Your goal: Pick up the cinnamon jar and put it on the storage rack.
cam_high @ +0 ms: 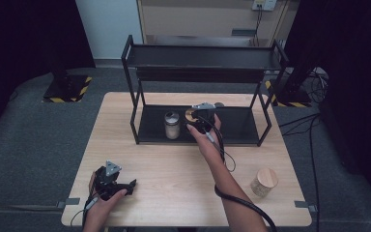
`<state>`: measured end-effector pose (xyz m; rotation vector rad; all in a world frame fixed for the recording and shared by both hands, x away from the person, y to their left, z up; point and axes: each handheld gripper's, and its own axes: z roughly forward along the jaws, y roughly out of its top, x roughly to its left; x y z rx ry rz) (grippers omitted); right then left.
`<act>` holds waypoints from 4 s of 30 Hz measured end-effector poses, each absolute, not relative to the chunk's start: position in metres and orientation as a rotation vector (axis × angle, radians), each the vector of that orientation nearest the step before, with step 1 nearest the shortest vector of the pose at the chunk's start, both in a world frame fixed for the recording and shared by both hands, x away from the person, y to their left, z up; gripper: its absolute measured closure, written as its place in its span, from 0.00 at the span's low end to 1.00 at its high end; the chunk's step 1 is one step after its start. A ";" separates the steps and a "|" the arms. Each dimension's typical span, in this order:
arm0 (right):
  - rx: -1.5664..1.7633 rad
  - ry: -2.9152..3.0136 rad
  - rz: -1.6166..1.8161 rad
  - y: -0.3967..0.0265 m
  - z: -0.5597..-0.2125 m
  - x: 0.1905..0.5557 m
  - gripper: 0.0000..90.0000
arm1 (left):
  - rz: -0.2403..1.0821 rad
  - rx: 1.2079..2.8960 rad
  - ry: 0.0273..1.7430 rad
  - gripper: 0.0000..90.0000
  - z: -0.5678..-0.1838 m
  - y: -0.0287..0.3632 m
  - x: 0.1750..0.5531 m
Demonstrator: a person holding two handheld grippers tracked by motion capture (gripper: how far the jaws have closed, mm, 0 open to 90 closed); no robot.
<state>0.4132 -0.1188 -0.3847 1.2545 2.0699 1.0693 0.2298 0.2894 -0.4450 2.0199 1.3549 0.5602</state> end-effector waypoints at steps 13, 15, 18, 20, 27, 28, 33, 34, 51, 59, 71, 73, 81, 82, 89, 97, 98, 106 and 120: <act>1.282 2.051 1.050 -0.118 -0.395 0.418 0.29 | 0.560 2.021 1.352 0.00 -0.445 0.289 0.230; 1.289 2.048 1.052 -0.119 -0.396 0.419 0.29 | 0.560 2.021 1.352 0.00 -0.445 0.289 0.230; 1.304 2.046 1.049 -0.119 -0.397 0.420 0.29 | 0.560 2.021 1.352 0.00 -0.445 0.289 0.230; 1.305 2.045 1.046 -0.120 -0.398 0.421 0.29 | 0.559 2.021 1.352 0.00 -0.445 0.289 0.231; 1.311 2.047 1.043 -0.120 -0.401 0.422 0.29 | 0.559 2.021 1.352 0.00 -0.445 0.289 0.231; 1.310 2.049 1.045 -0.121 -0.402 0.422 0.29 | 0.560 2.021 1.352 0.00 -0.445 0.289 0.231; 1.316 2.055 1.038 -0.120 -0.405 0.423 0.29 | 0.560 2.021 1.352 0.00 -0.445 0.289 0.231; 1.320 2.053 1.037 -0.119 -0.406 0.423 0.29 | 0.559 2.021 1.352 0.00 -0.445 0.289 0.231; 1.339 2.049 1.026 -0.120 -0.411 0.426 0.29 | 0.560 2.021 1.352 0.00 -0.445 0.289 0.231; 1.336 2.048 1.026 -0.120 -0.413 0.427 0.29 | 0.560 2.021 1.352 0.00 -0.445 0.289 0.231; 1.336 2.042 1.029 -0.120 -0.414 0.426 0.29 | 0.560 2.021 1.352 0.00 -0.445 0.289 0.231; 1.336 2.040 1.028 -0.120 -0.415 0.426 0.29 | 0.560 2.021 1.352 0.00 -0.445 0.289 0.231; 1.329 2.040 1.035 -0.121 -0.416 0.425 0.29 | 0.560 2.021 1.352 0.00 -0.445 0.289 0.231; 1.329 2.040 1.036 -0.121 -0.416 0.425 0.29 | 0.560 2.021 1.352 0.00 -0.445 0.289 0.231; 1.326 2.042 1.037 -0.122 -0.416 0.426 0.28 | 0.560 2.021 1.352 0.00 -0.445 0.289 0.231; 1.324 2.041 1.038 -0.122 -0.416 0.425 0.28 | 0.560 2.021 1.352 0.00 -0.445 0.289 0.231; 1.322 2.041 1.038 -0.122 -0.417 0.425 0.28 | 0.560 2.021 1.352 0.00 -0.445 0.289 0.231; 1.320 2.041 1.031 -0.122 -0.415 0.425 0.25 | 0.560 2.021 1.352 0.00 -0.445 0.289 0.231; 1.302 2.045 1.044 -0.128 -0.409 0.416 0.11 | 0.560 2.021 1.352 0.00 -0.445 0.289 0.231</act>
